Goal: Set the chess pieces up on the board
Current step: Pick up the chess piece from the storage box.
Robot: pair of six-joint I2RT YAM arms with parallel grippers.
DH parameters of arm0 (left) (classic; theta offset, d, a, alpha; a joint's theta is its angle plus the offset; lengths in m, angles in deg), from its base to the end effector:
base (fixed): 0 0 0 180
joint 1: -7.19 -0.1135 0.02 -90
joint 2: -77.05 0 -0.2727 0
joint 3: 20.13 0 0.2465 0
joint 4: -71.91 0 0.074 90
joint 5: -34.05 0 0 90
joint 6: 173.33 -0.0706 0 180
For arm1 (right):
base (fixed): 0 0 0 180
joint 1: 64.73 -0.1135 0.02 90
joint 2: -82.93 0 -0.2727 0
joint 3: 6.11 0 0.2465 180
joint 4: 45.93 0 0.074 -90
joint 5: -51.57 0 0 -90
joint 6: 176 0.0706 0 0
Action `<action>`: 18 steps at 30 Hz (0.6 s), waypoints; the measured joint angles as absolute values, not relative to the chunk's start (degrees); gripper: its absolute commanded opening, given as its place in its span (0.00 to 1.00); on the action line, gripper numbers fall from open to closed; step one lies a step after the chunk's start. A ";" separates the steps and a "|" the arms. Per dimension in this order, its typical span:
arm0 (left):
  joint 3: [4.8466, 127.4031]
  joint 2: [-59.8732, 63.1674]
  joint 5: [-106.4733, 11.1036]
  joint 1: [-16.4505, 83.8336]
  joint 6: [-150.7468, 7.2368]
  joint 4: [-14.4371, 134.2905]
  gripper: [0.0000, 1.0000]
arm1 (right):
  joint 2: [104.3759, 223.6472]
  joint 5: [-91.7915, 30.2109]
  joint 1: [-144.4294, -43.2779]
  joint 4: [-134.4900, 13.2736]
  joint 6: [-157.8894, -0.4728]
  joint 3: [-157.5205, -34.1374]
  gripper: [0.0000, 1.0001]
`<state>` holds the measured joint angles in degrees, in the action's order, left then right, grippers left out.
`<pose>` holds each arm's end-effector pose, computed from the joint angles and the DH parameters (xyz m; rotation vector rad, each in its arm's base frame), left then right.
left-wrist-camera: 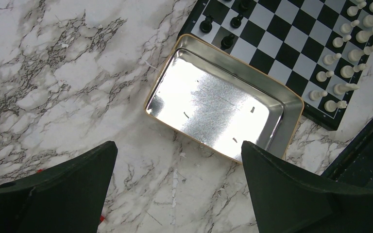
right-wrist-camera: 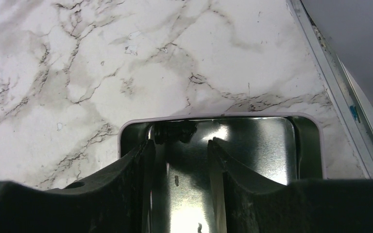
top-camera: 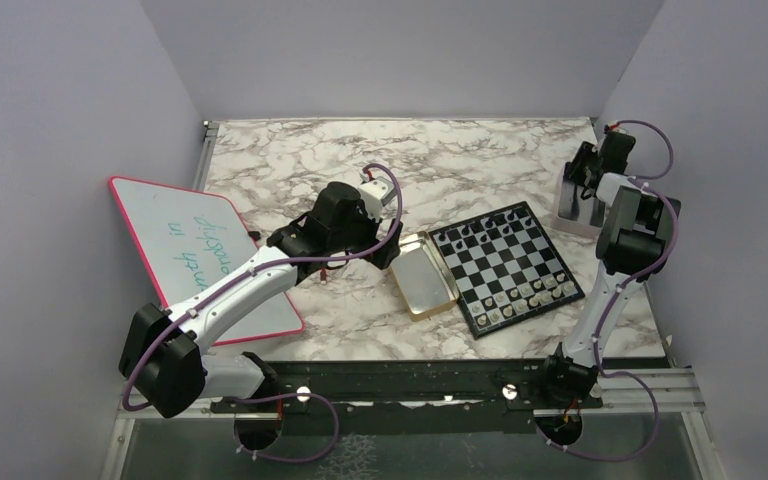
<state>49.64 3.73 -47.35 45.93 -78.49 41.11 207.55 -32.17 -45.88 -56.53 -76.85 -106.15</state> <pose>0.2324 -0.2000 0.2783 0.7325 2.1008 -0.5908 0.4917 -0.1597 0.1523 0.4674 2.1300 0.0232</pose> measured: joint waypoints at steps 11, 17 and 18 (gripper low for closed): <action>49.64 3.73 -47.19 45.93 -78.47 41.09 0.99 | 207.92 -31.32 -45.88 -56.46 -76.41 -106.41 0.55; 49.64 3.71 -47.08 45.93 -78.47 41.11 0.99 | 209.45 -31.73 -45.88 -56.99 -76.61 -108.66 0.55; 49.64 3.71 -47.02 45.93 -78.47 41.09 0.99 | 209.76 -31.80 -45.88 -57.25 -76.63 -109.16 0.54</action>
<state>49.64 3.71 -47.02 45.93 -78.47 41.09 209.76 -31.80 -45.88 -57.25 -76.63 -109.16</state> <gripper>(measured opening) 0.989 0.553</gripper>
